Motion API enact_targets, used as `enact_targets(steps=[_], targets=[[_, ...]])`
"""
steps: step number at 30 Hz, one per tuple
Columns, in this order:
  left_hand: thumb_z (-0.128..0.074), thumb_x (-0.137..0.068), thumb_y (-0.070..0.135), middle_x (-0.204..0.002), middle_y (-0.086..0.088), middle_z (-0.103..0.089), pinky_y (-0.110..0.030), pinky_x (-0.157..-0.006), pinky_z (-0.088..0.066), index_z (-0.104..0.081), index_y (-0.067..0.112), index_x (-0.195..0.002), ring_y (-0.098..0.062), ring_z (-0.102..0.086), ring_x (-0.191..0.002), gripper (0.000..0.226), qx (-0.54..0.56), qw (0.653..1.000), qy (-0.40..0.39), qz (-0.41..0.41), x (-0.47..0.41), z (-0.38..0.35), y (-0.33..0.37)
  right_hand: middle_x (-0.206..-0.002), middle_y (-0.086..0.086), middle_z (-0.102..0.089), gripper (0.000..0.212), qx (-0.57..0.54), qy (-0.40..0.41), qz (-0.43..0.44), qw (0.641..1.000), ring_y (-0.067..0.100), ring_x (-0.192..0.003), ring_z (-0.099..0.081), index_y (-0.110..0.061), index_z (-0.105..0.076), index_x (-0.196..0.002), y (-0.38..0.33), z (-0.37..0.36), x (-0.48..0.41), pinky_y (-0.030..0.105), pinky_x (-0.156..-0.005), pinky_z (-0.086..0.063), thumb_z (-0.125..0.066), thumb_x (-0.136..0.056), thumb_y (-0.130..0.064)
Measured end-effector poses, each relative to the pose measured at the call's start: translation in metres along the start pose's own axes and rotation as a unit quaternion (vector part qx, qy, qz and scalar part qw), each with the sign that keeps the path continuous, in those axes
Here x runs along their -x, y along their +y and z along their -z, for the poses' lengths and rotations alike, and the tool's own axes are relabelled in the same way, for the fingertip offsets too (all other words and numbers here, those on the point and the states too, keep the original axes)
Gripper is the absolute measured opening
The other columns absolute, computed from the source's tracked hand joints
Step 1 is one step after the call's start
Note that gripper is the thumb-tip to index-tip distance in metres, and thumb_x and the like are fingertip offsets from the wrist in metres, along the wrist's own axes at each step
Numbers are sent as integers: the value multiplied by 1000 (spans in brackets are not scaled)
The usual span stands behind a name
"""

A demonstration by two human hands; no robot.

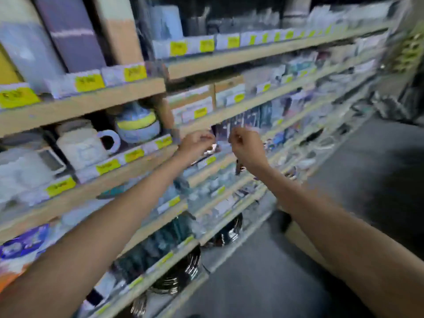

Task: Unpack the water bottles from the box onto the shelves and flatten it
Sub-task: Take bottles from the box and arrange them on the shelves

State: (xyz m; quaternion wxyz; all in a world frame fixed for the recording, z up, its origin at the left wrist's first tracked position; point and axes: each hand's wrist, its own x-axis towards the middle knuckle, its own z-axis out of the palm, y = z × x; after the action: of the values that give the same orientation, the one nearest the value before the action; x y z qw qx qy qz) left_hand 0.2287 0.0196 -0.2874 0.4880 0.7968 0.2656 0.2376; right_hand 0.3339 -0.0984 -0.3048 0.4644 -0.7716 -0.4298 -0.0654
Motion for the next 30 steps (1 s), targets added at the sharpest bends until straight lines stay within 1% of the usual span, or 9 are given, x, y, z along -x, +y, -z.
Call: enact_targets(steps=[2, 5, 9, 12, 15, 18, 21, 25, 30], targets=[[-52, -94, 9, -91, -3, -62, -13, -55, -40, -58, 1, -118, -1, -56, -66, 26, -17, 996, -71, 59, -15, -54, -10, -53, -2, -53, 21, 10, -14, -57, 998, 18, -46, -49, -12, -62, -76, 54, 19, 14, 26, -46, -34, -45, -86, -7], [-53, -94, 15, -102, -4, -61, -15, -55, -41, -59, 8, -119, -8, -59, -76, 26, -49, 982, -156, 89, -34, -138, -22, -59, 2, -54, 24, 48, -14, -134, 990, 22, -54, -51, -11, -62, -74, 134, 49, 31, 30, -52, -37, -43, -84, -2], [-46, -97, 11, -90, -3, -58, -7, -42, -34, -55, 13, -102, 4, -56, -55, 11, -48, 956, -270, 102, -66, -249, -26, -76, 13, -66, 23, 86, 2, -245, 966, 30, -72, -59, -7, -68, -79, 242, 88, 47, 35, -63, -44, -45, -79, 0], [-43, -99, 9, -82, 3, -53, -12, -55, -39, -52, 21, -85, -4, -51, -68, 20, -31, 926, -357, 116, -103, -332, -24, -81, 13, -70, 24, 94, 4, -320, 943, 29, -79, -63, -14, -68, -78, 324, 121, 44, 31, -66, -45, -46, -78, -5], [-47, -97, 11, -96, -4, -58, -14, -60, -42, -57, 16, -100, -5, -52, -73, 12, -44, 922, -369, 113, -148, -424, -26, -71, 5, -66, 23, 100, 9, -373, 922, 20, -67, -55, -19, -61, -67, 402, 161, 26, 22, -58, -34, -47, -79, -6], [-50, -95, 12, -102, -8, -58, -5, -45, -38, -58, 4, -119, -3, -53, -69, 26, -50, 914, -379, 138, -175, -507, -34, -82, 13, -70, 23, 90, 30, -424, 901, 24, -77, -61, -9, -69, -77, 465, 191, 18, 29, -66, -46, -47, -80, -4], [-51, -94, 8, -96, -12, -56, -2, -39, -34, -59, 2, -114, -7, -50, -64, 23, -65, 903, -391, 165, -193, -587, -44, -81, 16, -70, 23, 67, 49, -493, 866, 29, -78, -64, -9, -67, -73, 533, 220, 22, 34, -68, -52, -45, -81, -5], [-53, -92, 8, -80, -6, -59, -17, -52, -35, -60, 2, -115, -18, -57, -78, 25, -98, 881, -420, 196, -209, -674, -62, -92, 21, -67, 24, 28, 64, -573, 816, 38, -88, -64, -13, -63, -75, 613, 249, 40, 44, -76, -53, -42, -83, -6], [-50, -91, 6, -118, -18, -62, -26, -80, -41, -58, 2, -120, -30, -59, -111, 31, -139, 849, -452, 234, -217, -748, -84, -88, 15, -70, 25, -25, 49, -641, 766, 35, -86, -65, -15, -63, -71, 684, 260, 64, 46, -74, -53, -43, -84, -9]])
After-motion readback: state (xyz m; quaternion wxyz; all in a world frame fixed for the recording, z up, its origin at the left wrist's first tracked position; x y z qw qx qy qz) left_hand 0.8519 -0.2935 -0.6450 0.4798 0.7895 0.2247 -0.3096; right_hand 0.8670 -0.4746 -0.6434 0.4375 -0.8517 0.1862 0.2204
